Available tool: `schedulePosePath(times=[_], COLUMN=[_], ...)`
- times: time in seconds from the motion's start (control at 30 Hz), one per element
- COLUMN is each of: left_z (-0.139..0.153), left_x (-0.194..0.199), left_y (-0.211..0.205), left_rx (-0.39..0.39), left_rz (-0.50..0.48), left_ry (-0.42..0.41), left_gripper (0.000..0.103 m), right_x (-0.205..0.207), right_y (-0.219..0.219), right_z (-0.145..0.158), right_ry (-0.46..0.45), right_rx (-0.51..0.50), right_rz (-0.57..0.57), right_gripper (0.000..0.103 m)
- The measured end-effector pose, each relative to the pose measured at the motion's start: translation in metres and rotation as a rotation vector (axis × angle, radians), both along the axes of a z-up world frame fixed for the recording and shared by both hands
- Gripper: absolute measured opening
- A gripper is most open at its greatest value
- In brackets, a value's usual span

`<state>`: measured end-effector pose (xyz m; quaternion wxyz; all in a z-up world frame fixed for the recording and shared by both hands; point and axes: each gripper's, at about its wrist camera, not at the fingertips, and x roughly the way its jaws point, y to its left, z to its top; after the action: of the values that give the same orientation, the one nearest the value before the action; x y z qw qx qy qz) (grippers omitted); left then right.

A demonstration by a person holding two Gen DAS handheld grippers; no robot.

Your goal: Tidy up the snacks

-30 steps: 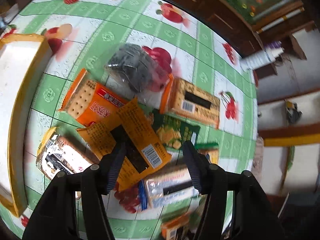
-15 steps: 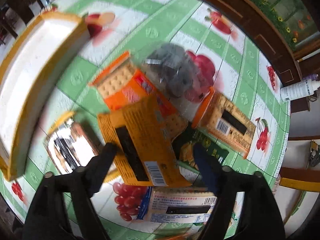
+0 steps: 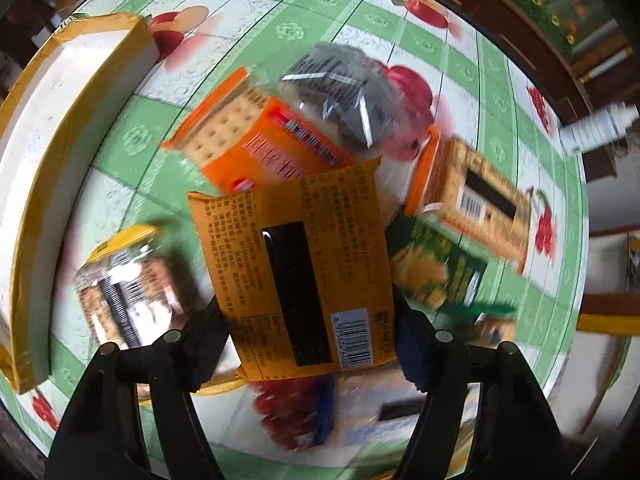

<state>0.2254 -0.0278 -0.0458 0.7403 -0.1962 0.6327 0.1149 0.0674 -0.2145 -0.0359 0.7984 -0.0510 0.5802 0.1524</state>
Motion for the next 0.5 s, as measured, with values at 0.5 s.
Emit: schedulePosePath(times=[0.5], left_z=[0.028], left_x=[-0.098], left_y=[0.001], left_rx=[-0.061], left_rz=[-0.310], left_ry=[-0.112], left_gripper=[0.071], right_x=[-0.019], right_y=[-0.008], right_z=[0.019], right_ry=[0.010], right_rx=[0.024], right_rz=[-0.057], right_gripper=[0.055])
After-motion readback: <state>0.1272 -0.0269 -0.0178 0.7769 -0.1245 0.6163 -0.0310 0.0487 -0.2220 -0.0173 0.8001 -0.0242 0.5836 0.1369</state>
